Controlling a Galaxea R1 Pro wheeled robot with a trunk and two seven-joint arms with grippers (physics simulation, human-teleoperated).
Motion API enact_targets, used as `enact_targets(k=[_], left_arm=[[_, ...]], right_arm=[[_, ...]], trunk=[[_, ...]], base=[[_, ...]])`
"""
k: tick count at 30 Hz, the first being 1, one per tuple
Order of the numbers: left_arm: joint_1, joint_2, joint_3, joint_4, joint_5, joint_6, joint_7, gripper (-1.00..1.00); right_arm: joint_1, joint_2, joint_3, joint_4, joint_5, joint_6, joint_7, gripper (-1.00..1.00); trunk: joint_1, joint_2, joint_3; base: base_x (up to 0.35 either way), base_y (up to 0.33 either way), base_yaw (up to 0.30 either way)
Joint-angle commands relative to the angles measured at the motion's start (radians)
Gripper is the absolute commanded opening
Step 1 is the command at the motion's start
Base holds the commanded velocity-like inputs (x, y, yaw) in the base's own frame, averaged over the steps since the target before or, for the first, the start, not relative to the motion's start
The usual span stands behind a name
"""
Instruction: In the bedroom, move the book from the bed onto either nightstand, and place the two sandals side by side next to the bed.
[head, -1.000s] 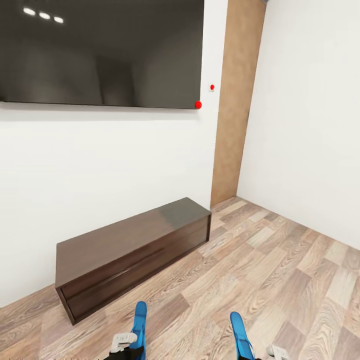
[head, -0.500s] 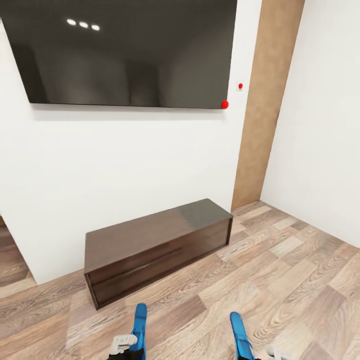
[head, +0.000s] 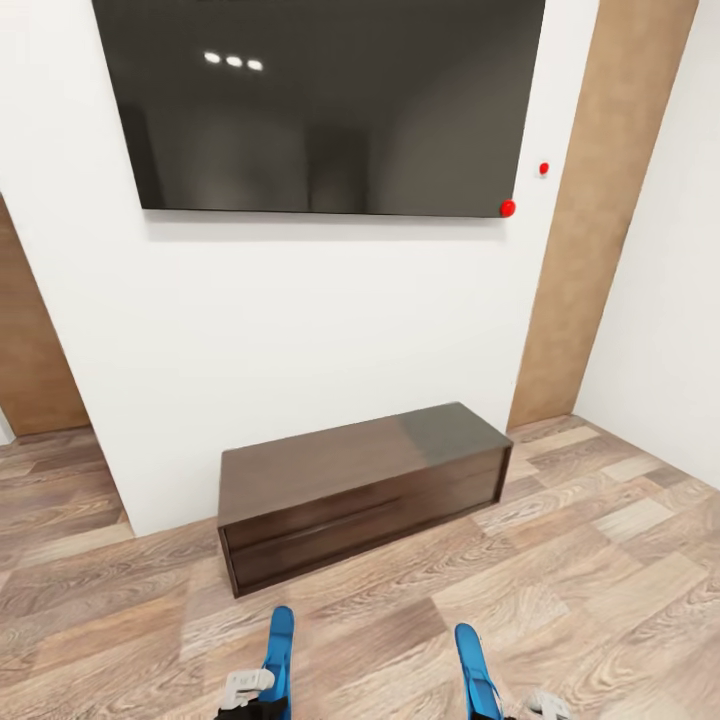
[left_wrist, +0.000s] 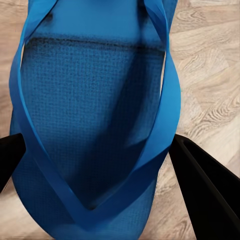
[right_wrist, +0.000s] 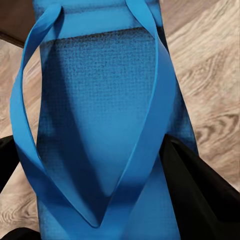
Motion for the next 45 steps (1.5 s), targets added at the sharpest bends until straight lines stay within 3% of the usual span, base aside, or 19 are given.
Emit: enact_targets(k=[1,45], left_arm=[[-0.001,0.0,0.006,0.002,0.0,-0.001,-0.005,-1.0],[-0.001,0.0,0.006,0.002,0.0,-0.001,-0.005,-1.0]], right_arm=[[0.0,0.0,-0.002,0.0,-0.005,0.002,0.003,-1.0],[0.0,0.001,-0.002,0.0,-0.005,0.002,0.003,-1.0]], trunk=[[0.0,0.0,-0.001],[0.0,0.0,-0.001]], base=[[0.0,0.0,0.293],[0.0,0.0,0.293]])
